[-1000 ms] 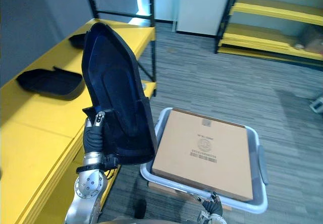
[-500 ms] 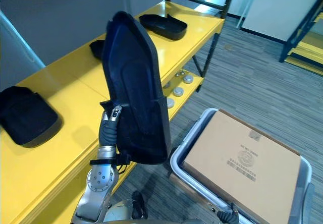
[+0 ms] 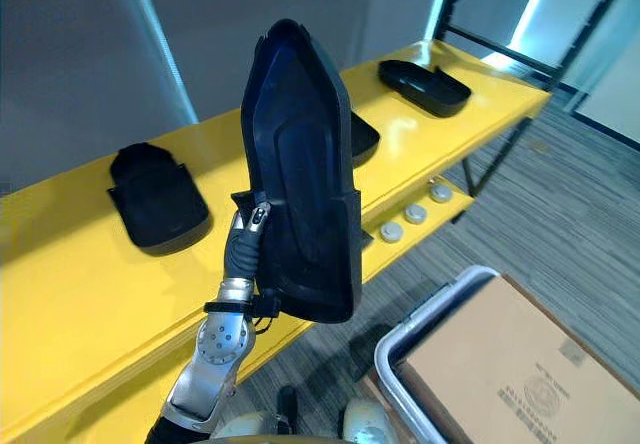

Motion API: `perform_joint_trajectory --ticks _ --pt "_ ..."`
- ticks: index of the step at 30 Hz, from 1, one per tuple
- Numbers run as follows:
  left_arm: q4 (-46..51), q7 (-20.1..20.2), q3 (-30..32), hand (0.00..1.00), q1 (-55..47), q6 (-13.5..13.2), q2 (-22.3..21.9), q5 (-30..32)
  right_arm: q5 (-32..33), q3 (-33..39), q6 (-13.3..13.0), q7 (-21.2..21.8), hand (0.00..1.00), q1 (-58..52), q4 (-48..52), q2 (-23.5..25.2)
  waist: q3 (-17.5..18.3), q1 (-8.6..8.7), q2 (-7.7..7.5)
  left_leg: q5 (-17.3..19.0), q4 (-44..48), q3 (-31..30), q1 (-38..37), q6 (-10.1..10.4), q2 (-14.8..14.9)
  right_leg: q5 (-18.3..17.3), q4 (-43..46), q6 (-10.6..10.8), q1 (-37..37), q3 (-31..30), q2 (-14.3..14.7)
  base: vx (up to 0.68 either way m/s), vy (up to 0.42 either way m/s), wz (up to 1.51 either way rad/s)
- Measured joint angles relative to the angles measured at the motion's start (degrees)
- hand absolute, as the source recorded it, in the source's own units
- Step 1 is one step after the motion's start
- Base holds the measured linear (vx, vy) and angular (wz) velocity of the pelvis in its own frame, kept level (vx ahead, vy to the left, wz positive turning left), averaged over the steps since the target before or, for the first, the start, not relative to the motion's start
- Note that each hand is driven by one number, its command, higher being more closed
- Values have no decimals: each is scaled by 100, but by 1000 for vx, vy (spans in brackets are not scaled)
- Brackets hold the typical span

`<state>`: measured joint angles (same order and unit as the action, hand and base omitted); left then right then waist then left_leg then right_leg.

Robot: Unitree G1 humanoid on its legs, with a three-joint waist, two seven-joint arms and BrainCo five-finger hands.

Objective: Walk over and take plastic housings, then place them on the shelf

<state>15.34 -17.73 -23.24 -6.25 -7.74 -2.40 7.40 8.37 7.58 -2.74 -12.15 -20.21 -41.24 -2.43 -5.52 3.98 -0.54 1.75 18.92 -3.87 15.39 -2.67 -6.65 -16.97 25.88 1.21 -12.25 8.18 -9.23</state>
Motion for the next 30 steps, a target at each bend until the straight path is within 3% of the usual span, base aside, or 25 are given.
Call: perform_joint_trajectory --ticks 1,2,5,7,12,20,24,26,27,29,30 --pt "0 8 -21 100 -61 -11 20 -7 -1 -87 -76 23 0 71 159 -86 20 -112 77 287 133 15 -98 189 207 83 -79 0 89 285 7 26 -86 88" --pt "4 12 -20 100 -113 -21 18 -26 0 -150 -138 30 0 203 326 -91 25 -148 84 460 -119 4 -251 253 354 90 -107 -13 157 528 18 21 -86 85" --pt "35 13 29 100 -351 -33 64 -149 15 -313 -3 -120 0 469 318 106 75 -276 -42 376 -525 106 -318 334 471 103 -276 -21 247 754 30 47 -101 43" --pt "49 -5 51 100 -508 -29 108 -283 18 -328 -67 -139 0 396 345 219 96 -327 -78 214 -666 63 -325 333 478 231 -385 1 306 837 48 161 -65 17" --pt "47 121 13 100 -490 -17 105 -283 56 -296 -37 -159 0 397 374 253 109 -176 -89 152 -765 -33 -439 366 472 346 -732 13 576 914 121 141 -23 6" --pt "41 147 1 100 -663 -16 174 -275 -136 -429 -94 -122 0 451 252 248 221 -217 -40 -354 -1497 -177 -675 514 638 621 -1166 -122 717 956 354 -35 -62 5" --pt "86 141 204 100 -708 -17 141 -276 -186 -422 -82 -150 0 498 201 219 203 -228 4 -276 -1150 -297 -341 541 680 622 -1116 -127 738 1430 311 -198 -26 57" --pt "115 126 546 100 -738 -18 148 -283 -248 -424 -90 -156 0 576 193 177 162 -245 -29 191 78 568 150 334 1081 725 -1093 -177 673 1625 197 -183 82 40" --pt "110 112 613 100 -760 -17 159 -286 -275 -427 -108 -156 0 640 145 173 123 -243 -120 253 357 753 207 281 1202 765 -1089 -148 680 1655 109 -134 126 29" --pt "106 47 732 100 -782 -25 143 -343 -487 -539 -135 -148 0 876 9 75 91 -235 -217 357 895 1024 193 189 1783 854 -1128 -26 688 1680 -149 -157 231 31" --pt "106 29 714 100 -782 -33 137 -348 -548 -538 -132 -157 0 958 -58 38 107 -239 -189 354 877 1007 140 195 1945 886 -1133 35 670 1684 -192 -121 294 29"
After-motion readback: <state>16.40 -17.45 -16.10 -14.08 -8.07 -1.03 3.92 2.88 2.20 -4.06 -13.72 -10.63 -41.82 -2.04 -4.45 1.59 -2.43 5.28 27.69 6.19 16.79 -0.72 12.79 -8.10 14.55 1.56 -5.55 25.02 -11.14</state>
